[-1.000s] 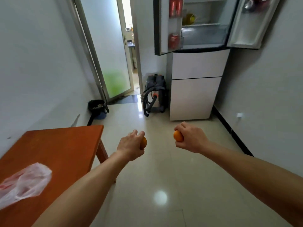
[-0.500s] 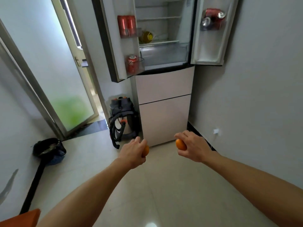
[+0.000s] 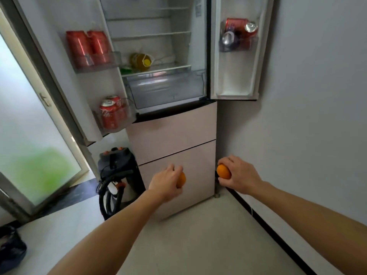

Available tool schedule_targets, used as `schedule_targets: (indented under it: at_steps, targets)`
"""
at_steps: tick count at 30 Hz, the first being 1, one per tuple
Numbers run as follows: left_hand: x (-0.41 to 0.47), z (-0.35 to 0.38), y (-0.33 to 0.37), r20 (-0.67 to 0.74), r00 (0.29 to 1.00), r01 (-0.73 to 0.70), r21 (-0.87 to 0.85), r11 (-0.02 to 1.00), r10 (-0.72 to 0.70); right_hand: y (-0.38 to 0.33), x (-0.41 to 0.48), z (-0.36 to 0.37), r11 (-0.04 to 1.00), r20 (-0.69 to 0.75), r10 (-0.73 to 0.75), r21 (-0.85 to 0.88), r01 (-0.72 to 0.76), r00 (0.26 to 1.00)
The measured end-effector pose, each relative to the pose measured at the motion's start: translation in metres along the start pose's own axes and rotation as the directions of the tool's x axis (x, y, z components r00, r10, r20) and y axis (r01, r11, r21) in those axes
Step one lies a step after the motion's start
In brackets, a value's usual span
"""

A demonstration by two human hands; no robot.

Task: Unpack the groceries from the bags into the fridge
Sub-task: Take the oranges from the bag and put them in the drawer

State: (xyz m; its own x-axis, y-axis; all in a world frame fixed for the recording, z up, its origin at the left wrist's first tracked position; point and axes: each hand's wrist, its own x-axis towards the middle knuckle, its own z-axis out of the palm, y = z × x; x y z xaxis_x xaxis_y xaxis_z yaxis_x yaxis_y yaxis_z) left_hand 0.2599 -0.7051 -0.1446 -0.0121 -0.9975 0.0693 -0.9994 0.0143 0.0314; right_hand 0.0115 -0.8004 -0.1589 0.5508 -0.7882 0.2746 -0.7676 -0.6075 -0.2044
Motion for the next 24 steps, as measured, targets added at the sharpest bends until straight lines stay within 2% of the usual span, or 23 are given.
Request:
schedule_targets:
  at_steps: [3, 9, 14, 18, 21, 24]
  targets:
    - [0.075, -0.011, -0.009, -0.005, 1.000, 0.016, 0.004, 1.000, -0.016, 0.033, 0.074, -0.004, 0.999, 0.013, -0.036, 0.027, 0.035, 0.999]
    - [0.191, -0.053, -0.043, -0.173, 0.981, 0.072, -0.075, 0.995, -0.084, 0.063, 0.220, -0.027, 0.991, -0.046, -0.092, 0.095, 0.096, 0.995]
    - [0.282, -0.111, -0.090, -0.365, 0.917, 0.112, -0.156, 0.981, -0.163, 0.064, 0.342, -0.049, 0.971, -0.176, -0.157, 0.150, 0.185, 0.972]
    - [0.354, -0.159, -0.134, -0.485, 0.857, 0.116, -0.148, 0.982, -0.174, 0.058, 0.437, -0.073, 0.958, -0.277, -0.185, 0.162, 0.236, 0.943]
    - [0.407, -0.193, -0.165, -0.506, 0.835, 0.129, -0.202, 0.971, -0.216, 0.048, 0.505, -0.091, 0.939, -0.327, -0.166, 0.235, 0.250, 0.931]
    - [0.465, -0.216, -0.202, -0.443, 0.856, 0.169, -0.249, 0.954, -0.267, 0.040, 0.571, -0.103, 0.939, -0.317, -0.137, 0.259, 0.225, 0.938]
